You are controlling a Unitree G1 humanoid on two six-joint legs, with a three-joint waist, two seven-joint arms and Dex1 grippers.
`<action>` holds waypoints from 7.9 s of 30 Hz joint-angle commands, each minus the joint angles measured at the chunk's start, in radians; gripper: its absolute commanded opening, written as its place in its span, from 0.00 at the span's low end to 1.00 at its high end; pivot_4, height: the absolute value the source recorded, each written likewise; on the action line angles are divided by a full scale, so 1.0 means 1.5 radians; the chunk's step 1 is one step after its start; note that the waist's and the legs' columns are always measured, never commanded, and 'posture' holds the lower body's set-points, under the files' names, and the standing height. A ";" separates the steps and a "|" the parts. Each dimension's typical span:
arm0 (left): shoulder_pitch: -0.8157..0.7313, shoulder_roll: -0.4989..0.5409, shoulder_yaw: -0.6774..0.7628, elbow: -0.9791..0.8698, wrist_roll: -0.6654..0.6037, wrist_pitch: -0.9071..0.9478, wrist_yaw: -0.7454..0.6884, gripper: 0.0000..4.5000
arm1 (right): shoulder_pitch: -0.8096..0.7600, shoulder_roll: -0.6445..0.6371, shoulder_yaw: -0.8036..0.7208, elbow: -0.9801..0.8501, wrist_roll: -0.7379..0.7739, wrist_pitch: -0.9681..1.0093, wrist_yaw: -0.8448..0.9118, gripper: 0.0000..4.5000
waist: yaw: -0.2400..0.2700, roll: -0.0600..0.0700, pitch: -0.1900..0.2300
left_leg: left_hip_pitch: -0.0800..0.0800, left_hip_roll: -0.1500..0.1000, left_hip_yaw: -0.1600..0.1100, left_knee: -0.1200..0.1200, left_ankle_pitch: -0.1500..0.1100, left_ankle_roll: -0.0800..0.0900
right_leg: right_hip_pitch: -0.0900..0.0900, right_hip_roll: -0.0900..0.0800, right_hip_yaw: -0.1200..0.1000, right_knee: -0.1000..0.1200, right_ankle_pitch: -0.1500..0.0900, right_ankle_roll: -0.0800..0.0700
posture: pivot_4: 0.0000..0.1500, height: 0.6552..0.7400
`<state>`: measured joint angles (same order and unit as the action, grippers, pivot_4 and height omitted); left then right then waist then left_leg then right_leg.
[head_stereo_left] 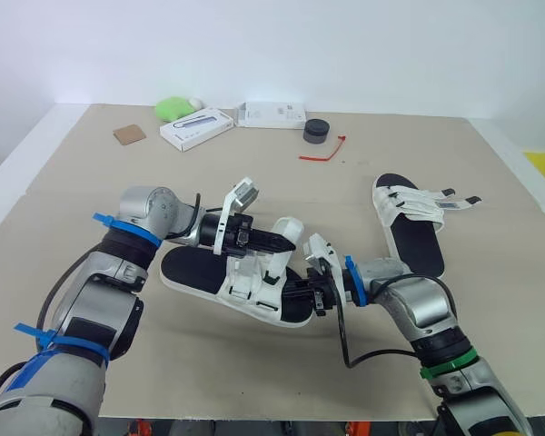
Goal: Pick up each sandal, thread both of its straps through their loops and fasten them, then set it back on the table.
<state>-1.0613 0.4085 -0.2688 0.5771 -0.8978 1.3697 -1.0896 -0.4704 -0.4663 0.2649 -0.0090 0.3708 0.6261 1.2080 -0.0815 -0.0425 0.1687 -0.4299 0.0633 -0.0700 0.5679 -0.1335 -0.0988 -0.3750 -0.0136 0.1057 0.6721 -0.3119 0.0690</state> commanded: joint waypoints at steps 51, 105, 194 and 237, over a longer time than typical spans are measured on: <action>0.130 -0.096 0.226 -0.095 -0.226 0.163 0.374 0.02 | 0.022 -0.004 0.032 0.023 -0.023 0.014 -0.030 0.00 | 0.005 0.000 0.000 | 0.002 0.000 -0.001 0.003 0.000 0.000 | 0.004 0.000 -0.001 0.001 0.001 0.001 | 1.00 1.00; 0.377 0.096 0.042 -0.491 0.054 -0.342 -0.010 0.02 | 0.019 -0.007 0.031 0.031 -0.019 0.010 -0.034 0.00 | 0.004 0.005 -0.007 | 0.004 0.000 0.000 0.002 -0.001 -0.001 | 0.005 0.000 0.000 0.000 0.000 0.000 | 1.00 1.00; 0.322 0.051 -0.019 -0.304 0.373 -0.948 -0.297 0.02 | 0.022 0.002 0.025 0.030 -0.015 0.010 -0.039 0.00 | 0.004 0.006 -0.007 | 0.004 0.000 0.000 0.003 0.000 0.001 | 0.005 0.000 0.000 0.001 0.001 0.000 | 1.00 1.00; 0.306 0.444 0.024 -0.627 -0.089 -0.199 -0.267 0.86 | 0.000 0.006 0.028 0.050 -0.004 0.008 -0.040 0.00 | 0.003 0.008 -0.002 | 0.004 0.003 0.000 0.010 -0.005 0.008 | 0.002 0.003 0.002 0.006 -0.004 -0.005 | 1.00 1.00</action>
<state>-0.5881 1.0832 -0.3002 -0.3375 -0.9148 0.9544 -1.5438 -0.4851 -0.4521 0.2860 0.0243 0.3916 0.6178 1.1708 -0.0766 -0.0311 0.1661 -0.4245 0.0675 -0.0699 0.5833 -0.1410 -0.0861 -0.3713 -0.0087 0.1083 0.6814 -0.3180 0.0612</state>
